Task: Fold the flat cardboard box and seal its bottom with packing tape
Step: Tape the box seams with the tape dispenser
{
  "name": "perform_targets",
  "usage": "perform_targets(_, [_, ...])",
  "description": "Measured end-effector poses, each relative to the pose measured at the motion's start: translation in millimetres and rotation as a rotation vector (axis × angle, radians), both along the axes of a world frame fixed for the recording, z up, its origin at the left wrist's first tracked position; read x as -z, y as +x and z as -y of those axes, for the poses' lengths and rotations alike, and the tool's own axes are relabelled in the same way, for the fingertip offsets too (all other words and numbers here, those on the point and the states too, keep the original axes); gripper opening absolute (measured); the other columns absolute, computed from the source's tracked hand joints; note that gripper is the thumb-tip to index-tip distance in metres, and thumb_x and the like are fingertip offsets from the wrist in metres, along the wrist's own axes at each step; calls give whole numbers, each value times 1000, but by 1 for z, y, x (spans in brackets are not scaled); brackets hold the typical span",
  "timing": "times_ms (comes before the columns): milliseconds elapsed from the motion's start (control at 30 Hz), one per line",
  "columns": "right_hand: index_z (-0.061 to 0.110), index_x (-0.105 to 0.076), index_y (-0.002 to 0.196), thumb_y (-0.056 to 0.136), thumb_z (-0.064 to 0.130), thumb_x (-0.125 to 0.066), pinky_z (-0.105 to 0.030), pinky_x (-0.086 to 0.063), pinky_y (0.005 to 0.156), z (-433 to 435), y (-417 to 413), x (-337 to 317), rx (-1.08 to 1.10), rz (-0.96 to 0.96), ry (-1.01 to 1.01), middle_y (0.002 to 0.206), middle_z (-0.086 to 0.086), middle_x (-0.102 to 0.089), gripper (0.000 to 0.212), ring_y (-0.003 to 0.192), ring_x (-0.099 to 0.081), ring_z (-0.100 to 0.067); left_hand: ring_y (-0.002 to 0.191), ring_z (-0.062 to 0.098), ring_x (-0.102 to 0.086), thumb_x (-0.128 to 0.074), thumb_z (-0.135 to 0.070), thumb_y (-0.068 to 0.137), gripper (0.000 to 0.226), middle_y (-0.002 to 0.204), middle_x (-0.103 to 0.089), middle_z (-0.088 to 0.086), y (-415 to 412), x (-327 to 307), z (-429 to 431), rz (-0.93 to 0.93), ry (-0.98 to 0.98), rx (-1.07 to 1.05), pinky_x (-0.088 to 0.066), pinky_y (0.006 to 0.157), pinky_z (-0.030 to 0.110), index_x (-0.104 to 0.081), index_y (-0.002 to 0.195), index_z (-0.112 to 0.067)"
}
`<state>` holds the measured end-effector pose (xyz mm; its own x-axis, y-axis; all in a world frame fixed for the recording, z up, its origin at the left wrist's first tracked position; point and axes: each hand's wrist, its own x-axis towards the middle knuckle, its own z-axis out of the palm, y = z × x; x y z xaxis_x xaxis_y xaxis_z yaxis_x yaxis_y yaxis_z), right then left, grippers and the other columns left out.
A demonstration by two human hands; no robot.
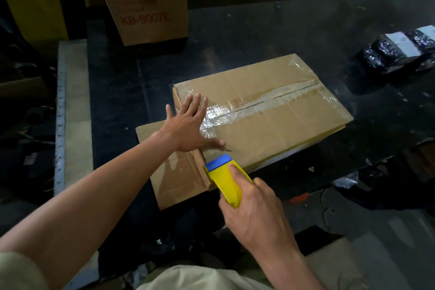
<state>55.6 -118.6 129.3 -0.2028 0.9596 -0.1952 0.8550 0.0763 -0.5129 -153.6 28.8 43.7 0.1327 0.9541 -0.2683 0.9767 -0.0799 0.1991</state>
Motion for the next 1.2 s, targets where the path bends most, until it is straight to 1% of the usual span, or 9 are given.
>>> perform_targets(133, [42,-25,151,90,51,-52,-33,-45,77,-2,3,0,-2,7,4,93,1,-41,67,89,-58,-27,153,20,24,-12,-102,70,129,168,21,4,3,6,10,32,128,-12,5,120,67,13,160,-15])
perform_targets(200, [42,-24,151,89,50,-53,-35,-47,79,-2,4,1,-4,-17,0,93,1,-41,68,91,-59,-28,153,18,24,-14,-101,71,126,168,20,2,3,6,8,54,100,-25,4,120,67,11,161,-17])
perform_targets(267, [42,-26,151,88,49,-55,-35,-48,79,-2,6,2,2,-45,0,91,1,-43,70,89,-58,-28,153,17,24,-19,-100,73,124,169,20,1,3,4,5,60,61,-19,3,119,69,11,161,-19])
perform_targets(367, [40,-34,148,85,51,-57,-34,-50,74,1,13,-1,4,-110,45,84,3,-47,68,77,-56,-24,153,17,24,-21,-100,73,124,169,19,0,1,3,4,82,46,-29,2,119,70,10,161,-20])
perform_targets(500, [43,-34,147,85,51,-58,-26,-46,66,16,22,-4,-10,-105,31,82,7,-46,67,70,-53,-14,153,18,25,-19,-101,70,126,168,21,1,2,3,3,87,35,-25,3,119,70,11,161,-20])
perform_targets(633, [43,-32,149,86,49,-58,-26,-44,69,23,20,4,-8,-69,-22,86,5,-46,68,78,-54,-18,153,23,25,-13,-103,67,129,168,22,6,3,1,2,37,33,-21,4,118,72,13,161,-17])
perform_targets(767, [42,-36,147,85,49,-57,-25,-40,68,20,19,8,-19,-22,-2,84,5,-46,66,75,-50,-18,155,29,15,-21,-95,76,122,168,17,12,16,-7,16,6,153,-11,-1,119,70,9,161,-13])
perform_targets(933, [42,-41,144,84,48,-58,-22,-35,64,19,26,11,-10,-43,14,79,6,-46,62,70,-47,-17,152,21,26,-27,-103,66,133,167,24,4,19,0,32,90,4,5,3,119,68,16,160,-20])
perform_targets(1200, [42,-37,147,84,49,-61,-21,-37,60,27,39,10,-20,-88,33,79,6,-46,68,66,-50,-13,152,17,27,-31,-102,68,129,168,23,0,22,0,28,139,-6,-24,0,121,68,14,161,-24])
